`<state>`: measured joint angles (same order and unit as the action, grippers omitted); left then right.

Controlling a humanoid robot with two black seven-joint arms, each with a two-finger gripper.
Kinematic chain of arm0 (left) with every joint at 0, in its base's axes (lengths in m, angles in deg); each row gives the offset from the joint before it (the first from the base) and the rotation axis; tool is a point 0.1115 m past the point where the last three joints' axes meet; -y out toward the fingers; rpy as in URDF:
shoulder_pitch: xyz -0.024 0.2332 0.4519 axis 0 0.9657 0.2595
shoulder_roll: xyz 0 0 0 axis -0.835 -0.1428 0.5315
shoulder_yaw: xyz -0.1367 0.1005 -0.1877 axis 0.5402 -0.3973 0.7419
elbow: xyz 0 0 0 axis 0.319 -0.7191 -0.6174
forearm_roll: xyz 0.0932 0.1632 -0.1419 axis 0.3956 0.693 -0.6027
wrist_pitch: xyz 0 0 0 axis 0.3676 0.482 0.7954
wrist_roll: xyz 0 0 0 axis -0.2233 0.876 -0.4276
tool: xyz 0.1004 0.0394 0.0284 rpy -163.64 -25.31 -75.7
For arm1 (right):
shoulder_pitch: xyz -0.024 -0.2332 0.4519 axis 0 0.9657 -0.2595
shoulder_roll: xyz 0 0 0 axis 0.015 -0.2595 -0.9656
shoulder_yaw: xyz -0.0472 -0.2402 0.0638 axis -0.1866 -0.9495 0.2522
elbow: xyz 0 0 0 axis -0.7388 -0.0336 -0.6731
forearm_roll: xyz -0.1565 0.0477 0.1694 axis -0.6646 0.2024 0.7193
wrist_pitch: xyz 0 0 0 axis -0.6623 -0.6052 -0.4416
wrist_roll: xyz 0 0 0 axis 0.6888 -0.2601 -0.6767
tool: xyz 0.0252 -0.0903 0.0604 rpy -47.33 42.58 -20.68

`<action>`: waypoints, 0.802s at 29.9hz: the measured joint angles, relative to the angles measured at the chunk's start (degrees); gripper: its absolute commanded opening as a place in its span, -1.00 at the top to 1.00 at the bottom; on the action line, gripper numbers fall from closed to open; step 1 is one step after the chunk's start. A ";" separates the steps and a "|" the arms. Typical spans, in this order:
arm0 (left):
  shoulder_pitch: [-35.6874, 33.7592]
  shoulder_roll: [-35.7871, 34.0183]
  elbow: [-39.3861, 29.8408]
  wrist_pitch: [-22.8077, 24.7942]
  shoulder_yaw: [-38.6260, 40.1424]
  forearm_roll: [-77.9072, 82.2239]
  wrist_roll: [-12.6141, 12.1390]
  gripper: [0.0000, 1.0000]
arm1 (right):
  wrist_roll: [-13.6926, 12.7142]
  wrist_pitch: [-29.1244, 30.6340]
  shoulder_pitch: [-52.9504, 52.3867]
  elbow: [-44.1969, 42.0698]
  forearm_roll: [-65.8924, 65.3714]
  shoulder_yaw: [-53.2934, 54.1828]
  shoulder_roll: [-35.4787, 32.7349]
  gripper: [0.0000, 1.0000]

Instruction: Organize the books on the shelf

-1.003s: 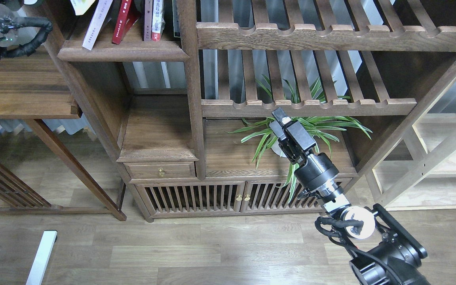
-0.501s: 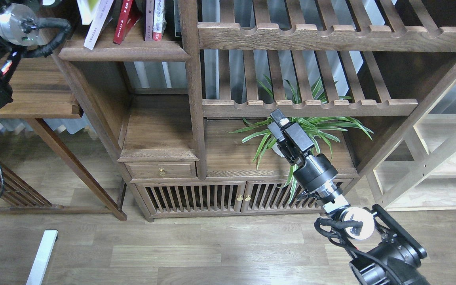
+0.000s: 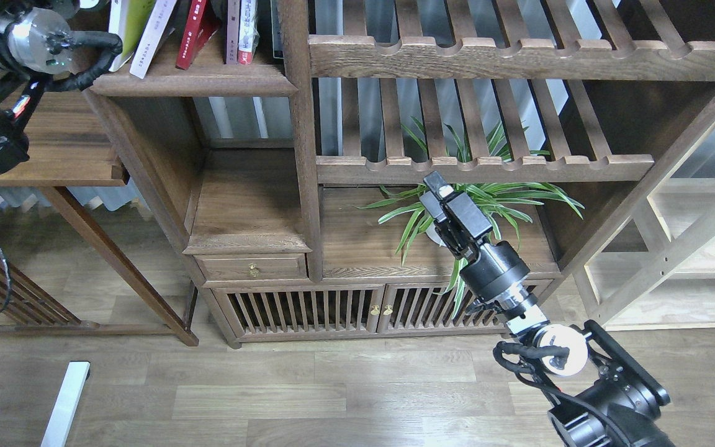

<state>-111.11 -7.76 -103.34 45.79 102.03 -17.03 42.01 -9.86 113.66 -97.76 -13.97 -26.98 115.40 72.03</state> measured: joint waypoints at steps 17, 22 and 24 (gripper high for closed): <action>-4.52 1.40 -0.43 -0.28 0.23 -0.22 0.95 -0.58 | 0.00 0.00 0.07 -0.18 -0.59 -0.38 -0.36 -0.65; -4.51 0.31 -2.10 0.02 1.02 -0.47 5.36 -0.81 | 0.00 0.00 0.09 -0.26 -0.67 -0.30 -1.33 -0.69; -4.51 -0.97 -3.21 0.45 1.26 -0.65 6.27 -0.94 | 0.00 0.00 0.10 -0.35 -0.69 -0.17 -1.43 -0.72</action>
<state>-115.62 -8.73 -106.55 46.23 103.29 -17.67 48.28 -9.86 113.66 -97.66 -14.32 -27.68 115.23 70.60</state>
